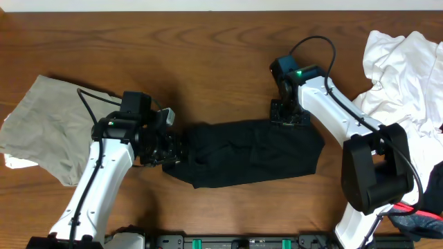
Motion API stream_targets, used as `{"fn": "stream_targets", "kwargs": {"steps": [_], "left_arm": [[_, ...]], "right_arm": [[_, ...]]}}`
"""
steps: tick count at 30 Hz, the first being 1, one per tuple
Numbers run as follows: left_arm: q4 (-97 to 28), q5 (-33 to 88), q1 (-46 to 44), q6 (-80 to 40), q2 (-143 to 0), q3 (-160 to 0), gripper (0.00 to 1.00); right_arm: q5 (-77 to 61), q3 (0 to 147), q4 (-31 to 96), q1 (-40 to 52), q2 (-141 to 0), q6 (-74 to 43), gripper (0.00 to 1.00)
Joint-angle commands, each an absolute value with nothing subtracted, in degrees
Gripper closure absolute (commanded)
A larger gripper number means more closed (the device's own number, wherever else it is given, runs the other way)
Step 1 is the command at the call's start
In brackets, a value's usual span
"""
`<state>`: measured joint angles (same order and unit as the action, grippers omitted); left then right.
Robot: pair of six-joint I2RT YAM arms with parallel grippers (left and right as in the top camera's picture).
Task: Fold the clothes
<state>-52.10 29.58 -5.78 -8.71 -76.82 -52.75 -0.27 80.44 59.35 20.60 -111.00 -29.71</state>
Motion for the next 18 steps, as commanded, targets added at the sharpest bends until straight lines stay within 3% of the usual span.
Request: {"fn": "stream_targets", "kwargs": {"steps": [1,18], "left_arm": [[-52.29,28.86,-5.54,-7.51,-76.62,-52.73,0.62],[-52.45,28.86,-5.54,-7.51,-76.62,-52.73,0.62]], "right_arm": [[-0.21,80.12,59.51,21.08,-111.68,-34.35,0.54],[1.52,80.12,58.50,21.08,-111.68,-43.27,0.54]]}}
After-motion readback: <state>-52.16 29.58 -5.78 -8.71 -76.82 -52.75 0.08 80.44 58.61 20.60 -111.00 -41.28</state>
